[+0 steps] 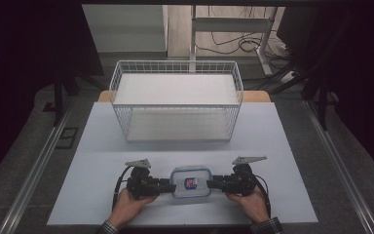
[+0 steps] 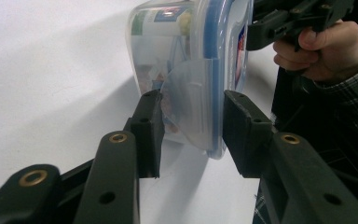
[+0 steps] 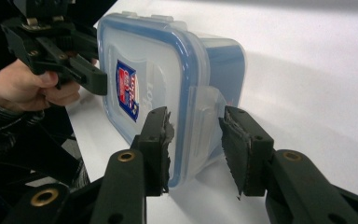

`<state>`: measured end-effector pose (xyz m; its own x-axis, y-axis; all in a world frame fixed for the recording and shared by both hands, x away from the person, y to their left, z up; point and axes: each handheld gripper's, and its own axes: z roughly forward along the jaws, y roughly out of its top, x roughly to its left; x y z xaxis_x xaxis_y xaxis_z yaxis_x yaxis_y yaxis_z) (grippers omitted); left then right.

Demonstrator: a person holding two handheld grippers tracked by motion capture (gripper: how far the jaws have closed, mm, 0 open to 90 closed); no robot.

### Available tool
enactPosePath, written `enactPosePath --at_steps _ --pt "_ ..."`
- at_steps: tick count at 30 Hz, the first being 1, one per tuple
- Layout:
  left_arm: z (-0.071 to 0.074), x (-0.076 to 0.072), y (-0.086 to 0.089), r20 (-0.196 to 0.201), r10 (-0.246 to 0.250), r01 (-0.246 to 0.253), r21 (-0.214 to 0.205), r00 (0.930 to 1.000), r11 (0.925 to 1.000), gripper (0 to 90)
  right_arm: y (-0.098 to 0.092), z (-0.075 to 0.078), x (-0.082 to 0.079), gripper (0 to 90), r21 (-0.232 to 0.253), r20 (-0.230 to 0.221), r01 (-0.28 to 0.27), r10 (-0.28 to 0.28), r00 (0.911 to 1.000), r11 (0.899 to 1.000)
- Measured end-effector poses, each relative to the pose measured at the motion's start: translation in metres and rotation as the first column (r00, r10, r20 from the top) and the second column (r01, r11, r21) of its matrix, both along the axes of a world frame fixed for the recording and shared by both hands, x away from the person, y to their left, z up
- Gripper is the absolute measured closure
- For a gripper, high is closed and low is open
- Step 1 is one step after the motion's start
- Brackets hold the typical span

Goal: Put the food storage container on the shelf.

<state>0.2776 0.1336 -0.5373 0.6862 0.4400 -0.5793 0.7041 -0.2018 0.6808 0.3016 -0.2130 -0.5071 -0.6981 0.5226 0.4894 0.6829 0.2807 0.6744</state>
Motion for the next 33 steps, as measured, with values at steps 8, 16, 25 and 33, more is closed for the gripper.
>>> enactPosePath --at_steps 8,16,25,33 --pt "0.000 0.004 0.002 -0.009 0.020 -0.020 -0.019 0.9998 0.9996 60.2 -0.001 0.002 0.003 69.6 0.012 -0.008 0.030 -0.030 0.9995 0.999" --pt "0.012 0.008 0.008 0.014 0.033 -0.033 -0.039 0.9993 0.9987 60.9 0.003 0.011 0.003 72.8 0.000 0.031 0.065 -0.065 0.9974 0.998" --pt "0.043 0.018 0.021 0.061 0.061 -0.055 -0.086 0.9963 0.9948 60.8 0.016 0.047 0.011 72.7 0.006 0.098 0.080 -0.080 0.9920 0.997" --pt "0.090 0.038 0.030 0.107 0.088 -0.078 -0.099 0.9904 0.9921 60.4 0.028 0.095 0.028 72.5 0.008 0.163 0.096 -0.096 0.9820 0.995"
